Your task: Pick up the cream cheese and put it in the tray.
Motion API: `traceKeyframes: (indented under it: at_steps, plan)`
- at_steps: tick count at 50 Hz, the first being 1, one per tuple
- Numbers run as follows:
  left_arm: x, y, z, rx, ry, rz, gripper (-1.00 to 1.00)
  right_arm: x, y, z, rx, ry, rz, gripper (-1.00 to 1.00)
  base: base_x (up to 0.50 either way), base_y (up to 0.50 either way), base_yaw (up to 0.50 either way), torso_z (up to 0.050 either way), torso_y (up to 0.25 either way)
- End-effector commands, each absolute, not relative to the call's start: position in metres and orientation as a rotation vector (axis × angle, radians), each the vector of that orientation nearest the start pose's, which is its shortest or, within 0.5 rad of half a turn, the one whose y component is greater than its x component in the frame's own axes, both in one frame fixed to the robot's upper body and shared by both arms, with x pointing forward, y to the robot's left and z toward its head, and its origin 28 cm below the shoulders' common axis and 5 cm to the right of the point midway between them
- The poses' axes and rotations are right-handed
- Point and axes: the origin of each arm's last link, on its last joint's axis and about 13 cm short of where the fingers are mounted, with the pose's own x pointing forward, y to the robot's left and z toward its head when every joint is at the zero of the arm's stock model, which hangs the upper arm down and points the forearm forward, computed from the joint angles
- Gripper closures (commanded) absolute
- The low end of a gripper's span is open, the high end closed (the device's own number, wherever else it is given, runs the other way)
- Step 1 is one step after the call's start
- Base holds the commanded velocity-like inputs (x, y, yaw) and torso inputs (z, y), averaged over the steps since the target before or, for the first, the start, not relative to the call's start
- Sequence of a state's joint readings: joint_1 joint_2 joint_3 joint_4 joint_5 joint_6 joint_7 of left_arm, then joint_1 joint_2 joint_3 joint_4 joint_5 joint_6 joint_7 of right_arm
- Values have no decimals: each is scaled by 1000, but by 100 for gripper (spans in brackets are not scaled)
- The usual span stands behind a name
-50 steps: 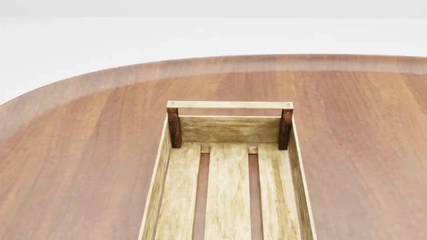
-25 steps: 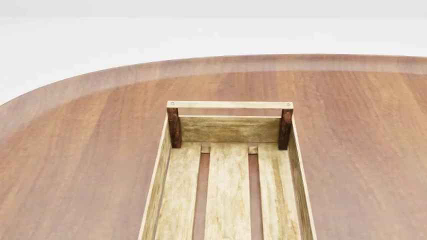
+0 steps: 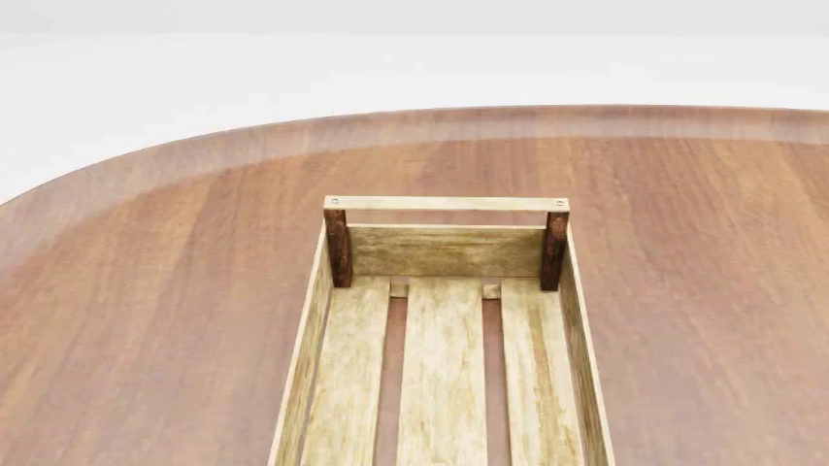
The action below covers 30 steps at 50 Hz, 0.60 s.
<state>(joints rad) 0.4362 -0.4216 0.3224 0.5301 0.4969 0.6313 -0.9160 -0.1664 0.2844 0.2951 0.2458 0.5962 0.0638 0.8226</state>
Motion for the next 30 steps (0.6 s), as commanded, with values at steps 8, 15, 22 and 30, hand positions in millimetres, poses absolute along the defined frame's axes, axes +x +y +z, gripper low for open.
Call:
traceKeyframes:
  at_steps: [8,15,22,30]
  plan:
    - [94,194,85,161,-883,177,-100,141,-227,-46,185,471,-1200,-100,0,0,0,0,0]
    - [93,194,85,161,-881,177,-100,141,-228,-47,188,473,-1201,-100,0,0,0,0,0]
    - [94,194,85,163,-880,176,-100,141,-228,-48,188,477,-1201,-100,0,0,0,0,0]
    - [95,193,84,163,-878,174,-100,141,-229,-49,190,480,-1202,-100,0,0,0,0,0]
